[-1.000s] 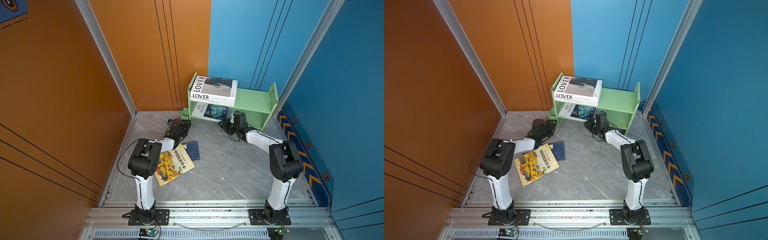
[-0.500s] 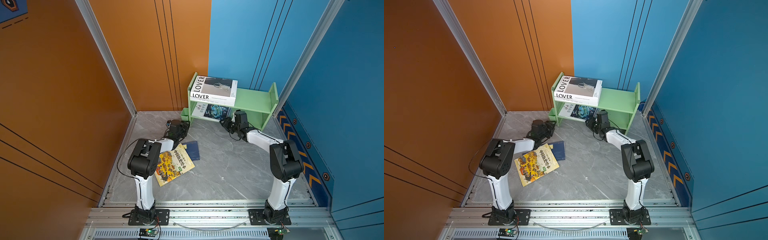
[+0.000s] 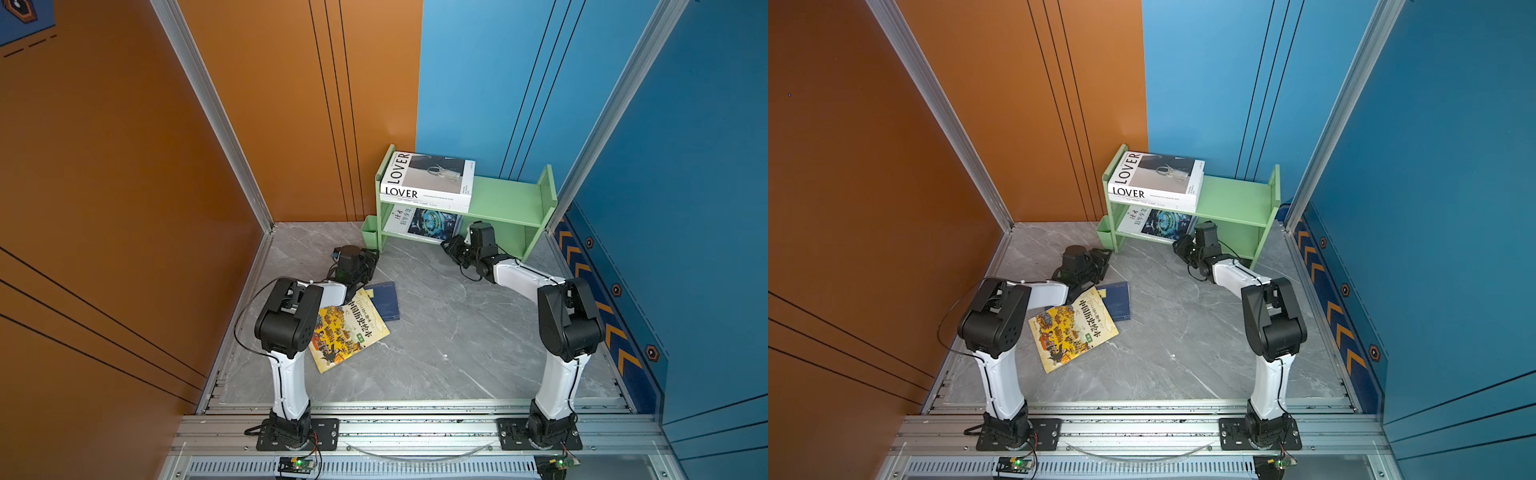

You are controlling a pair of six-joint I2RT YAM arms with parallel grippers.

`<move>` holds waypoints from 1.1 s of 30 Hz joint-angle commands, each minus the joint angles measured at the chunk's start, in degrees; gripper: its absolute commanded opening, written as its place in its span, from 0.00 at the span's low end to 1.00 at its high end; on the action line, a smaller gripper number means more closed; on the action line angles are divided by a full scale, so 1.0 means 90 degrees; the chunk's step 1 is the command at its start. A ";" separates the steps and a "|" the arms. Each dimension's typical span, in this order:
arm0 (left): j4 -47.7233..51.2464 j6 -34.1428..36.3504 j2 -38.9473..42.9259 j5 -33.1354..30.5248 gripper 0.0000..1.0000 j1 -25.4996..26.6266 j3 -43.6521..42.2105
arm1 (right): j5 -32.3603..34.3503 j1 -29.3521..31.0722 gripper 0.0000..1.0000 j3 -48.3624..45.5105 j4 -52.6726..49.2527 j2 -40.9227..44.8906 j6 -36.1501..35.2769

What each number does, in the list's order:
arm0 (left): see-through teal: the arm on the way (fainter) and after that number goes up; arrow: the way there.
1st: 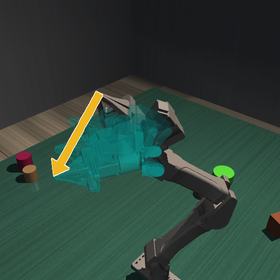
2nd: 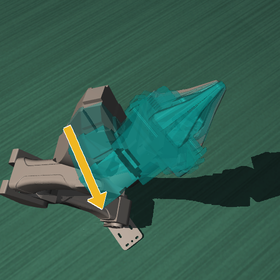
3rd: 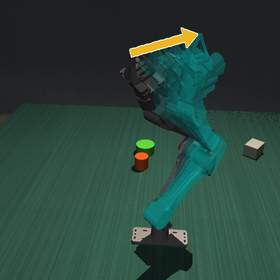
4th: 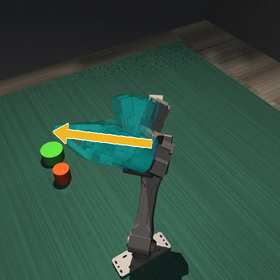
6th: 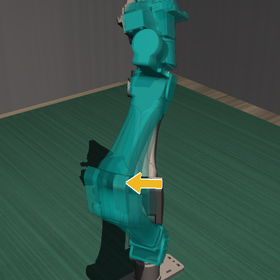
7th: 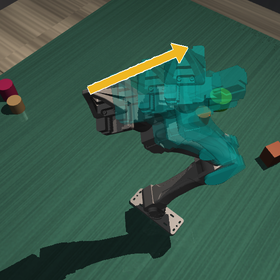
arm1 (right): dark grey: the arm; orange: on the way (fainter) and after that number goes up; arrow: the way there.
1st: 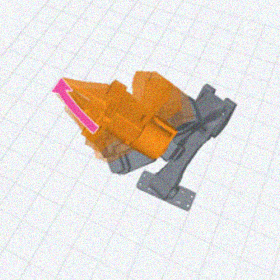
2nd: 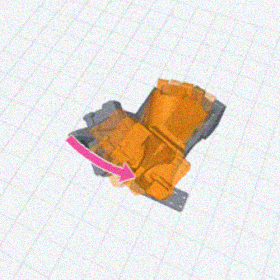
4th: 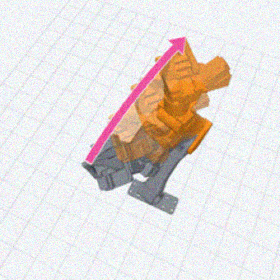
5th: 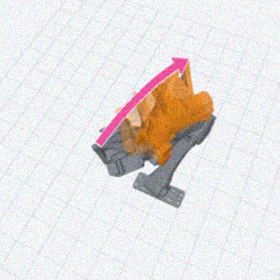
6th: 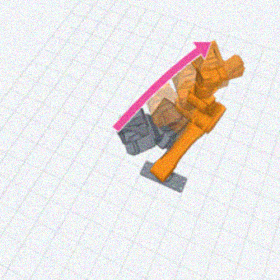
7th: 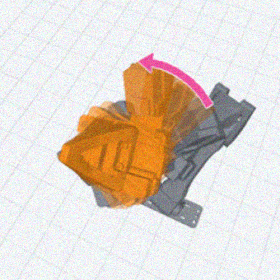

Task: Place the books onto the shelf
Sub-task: 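Open both grippers and draw them back from the magazine, then move both grippers down to the yellow history picture book's edges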

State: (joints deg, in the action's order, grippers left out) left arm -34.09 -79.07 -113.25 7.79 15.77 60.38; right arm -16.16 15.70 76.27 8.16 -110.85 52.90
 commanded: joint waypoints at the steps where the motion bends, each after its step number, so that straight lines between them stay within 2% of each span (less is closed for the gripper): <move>1: -0.0173 0.0141 0.0320 0.0157 0.58 -0.0084 -0.0107 | 0.0138 -0.0092 0.32 0.0200 0.0099 -0.0076 -0.0024; 14: -0.0173 0.0435 0.0742 0.0204 0.58 -0.0166 -0.0656 | 0.0165 -0.0185 0.33 0.0155 -0.0037 0.0107 -0.0080; 22: 0.0042 0.1109 0.1488 0.0438 0.60 -0.0341 -0.1017 | 0.0145 -0.0088 0.53 -0.0226 -0.0225 0.0501 -0.0196; 25: 0.0805 0.1698 0.2114 0.0414 0.63 -0.0444 -0.1201 | 0.0169 0.0072 0.60 -0.0479 -0.0392 0.0789 -0.0366; 27: 0.1599 0.2223 0.2690 0.0160 0.67 -0.0476 -0.1333 | 0.0208 0.0244 0.64 -0.0678 -0.0500 0.0993 -0.0493; 33: 0.4374 0.3677 0.4525 -0.0943 0.88 -0.0580 -0.1570 | 0.0658 0.0872 0.75 -0.1267 -0.0691 0.1649 -0.0873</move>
State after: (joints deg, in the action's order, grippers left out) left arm -10.83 -55.09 -78.11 5.41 11.29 47.81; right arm -13.26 21.39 67.02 4.69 -98.63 48.34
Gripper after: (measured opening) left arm 0.869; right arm 0.743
